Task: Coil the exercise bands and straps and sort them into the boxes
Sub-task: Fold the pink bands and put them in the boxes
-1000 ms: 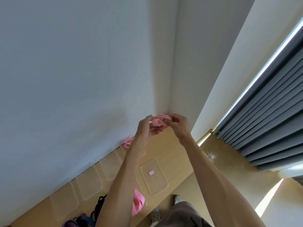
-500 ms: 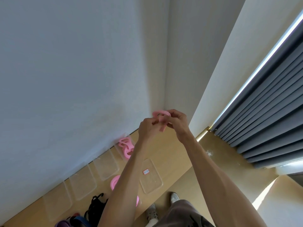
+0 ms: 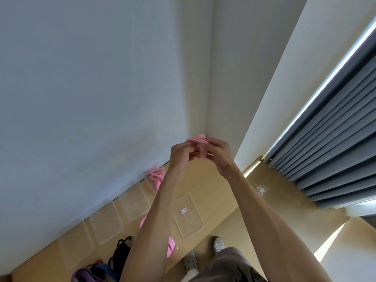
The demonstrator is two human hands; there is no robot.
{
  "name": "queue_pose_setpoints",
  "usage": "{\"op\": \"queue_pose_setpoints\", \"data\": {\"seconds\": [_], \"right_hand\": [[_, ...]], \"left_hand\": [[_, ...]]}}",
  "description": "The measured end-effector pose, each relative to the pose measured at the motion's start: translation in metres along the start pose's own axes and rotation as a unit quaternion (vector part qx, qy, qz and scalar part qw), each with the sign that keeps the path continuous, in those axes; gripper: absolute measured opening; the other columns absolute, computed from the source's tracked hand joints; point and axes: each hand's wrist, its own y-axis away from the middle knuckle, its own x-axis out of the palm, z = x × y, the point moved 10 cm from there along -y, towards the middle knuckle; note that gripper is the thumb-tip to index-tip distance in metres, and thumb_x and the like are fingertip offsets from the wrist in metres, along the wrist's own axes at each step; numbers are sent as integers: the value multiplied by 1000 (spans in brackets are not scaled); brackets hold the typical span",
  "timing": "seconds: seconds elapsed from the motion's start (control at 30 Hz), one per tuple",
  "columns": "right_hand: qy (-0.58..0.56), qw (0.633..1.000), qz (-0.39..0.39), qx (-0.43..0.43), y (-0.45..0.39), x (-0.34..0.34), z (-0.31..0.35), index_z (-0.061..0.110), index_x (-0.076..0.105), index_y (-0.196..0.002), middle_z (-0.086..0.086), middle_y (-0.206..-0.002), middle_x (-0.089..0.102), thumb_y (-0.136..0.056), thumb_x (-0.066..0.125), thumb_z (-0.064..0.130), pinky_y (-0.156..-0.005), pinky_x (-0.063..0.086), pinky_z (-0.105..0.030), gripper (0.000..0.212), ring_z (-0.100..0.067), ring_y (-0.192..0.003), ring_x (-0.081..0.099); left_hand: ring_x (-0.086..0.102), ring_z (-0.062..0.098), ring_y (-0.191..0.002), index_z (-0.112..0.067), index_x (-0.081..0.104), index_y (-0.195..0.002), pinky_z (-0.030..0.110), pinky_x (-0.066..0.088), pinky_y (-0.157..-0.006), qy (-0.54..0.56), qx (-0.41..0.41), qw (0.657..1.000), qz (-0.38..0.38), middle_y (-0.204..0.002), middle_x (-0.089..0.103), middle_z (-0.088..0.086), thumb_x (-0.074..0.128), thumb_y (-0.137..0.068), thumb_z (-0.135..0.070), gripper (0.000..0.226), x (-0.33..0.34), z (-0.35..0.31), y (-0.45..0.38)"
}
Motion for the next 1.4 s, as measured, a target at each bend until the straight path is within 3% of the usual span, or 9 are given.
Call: {"op": "queue_pose_setpoints", "data": {"seconds": [0.2, 0.4, 0.53, 0.7, 0.9, 1.03, 1.13, 1.27, 1.4], "right_hand": [[-19, 999, -34, 30, 0, -6, -14, 12, 79, -100, -19, -107, 69, -86, 76, 22, -82, 61, -46, 17, -31, -98, 70], [-52, 997, 34, 39, 2, 10, -12, 7, 78, -103, -16, -106, 74, -83, 73, 8, -84, 58, -33, 21, -31, -99, 71], [-61, 997, -14, 43, 5, 4, -16, 2, 74, -98, -17, -102, 72, -78, 65, -6, -79, 57, -35, 23, -31, -93, 68], [-84, 995, -38, 41, 8, 6, -16, -6, 67, -102, -13, -87, 70, -73, 52, -8, -59, 51, -29, 32, -24, -68, 64], [-84, 989, -73, 94, 15, 8, -39, 1, 61, -113, -12, -87, 63, -87, 56, 0, -77, 52, -35, 27, -21, -76, 54], [-75, 986, -75, 128, 14, 4, -49, 2, 71, -106, -16, -88, 61, -85, 55, -4, -72, 54, -32, 27, -25, -80, 55], [-48, 986, -96, 130, 13, -3, -55, 3, 67, -112, -13, -86, 69, -84, 59, -4, -77, 59, -36, 30, -24, -78, 64], [-8, 986, -115, 120, 11, -12, -58, 5, 68, -106, -11, -89, 74, -80, 64, -3, -77, 63, -35, 27, -24, -85, 73], [-7, 980, -147, 137, 11, -15, -75, 2, 70, -89, -5, -79, 68, -82, 67, 6, -69, 59, -26, 9, -17, -74, 67]], "left_hand": [[59, 20, -54, -13, 60, -58, 33, 49, -59, -174, 50, 956, -233, -57, 65, 2, 61, -83, -35, 34, -50, -14, 7], [67, 20, -69, -15, 73, -74, 31, 55, -64, -88, -121, 989, -7, -68, 71, 4, 73, -82, -32, 19, -16, 11, -11], [64, 22, -67, -10, 73, -80, 31, 48, -62, -71, -65, 995, -16, -72, 69, 6, 75, -83, -15, 6, -15, 11, -13], [58, 24, -68, 4, 72, -82, 32, 41, -60, -54, -60, 997, 5, -72, 68, 18, 80, -82, -17, 22, -6, 17, -8], [70, 22, -70, -5, 65, -84, 28, 57, -60, 12, -71, 993, -95, -83, 71, 13, 70, -82, -2, 7, -21, 34, -8], [73, 23, -89, -14, 67, -100, 32, 61, -69, 43, -67, 990, -116, -97, 75, 8, 77, -69, -16, 33, -31, 50, -3], [70, 23, -94, -19, 73, -92, 39, 62, -76, 1, -63, 993, -103, -96, 74, 4, 73, -71, -26, 23, -30, 55, -3], [64, 15, -70, -14, 70, -82, 25, 49, -52, -42, -81, 990, -108, -83, 72, 1, 77, -79, -35, 22, -35, 59, -3], [62, 21, -67, -10, 70, -78, 31, 49, -58, -31, -88, 986, -139, -72, 70, 5, 79, -77, -10, 9, -43, 74, 2]]}}
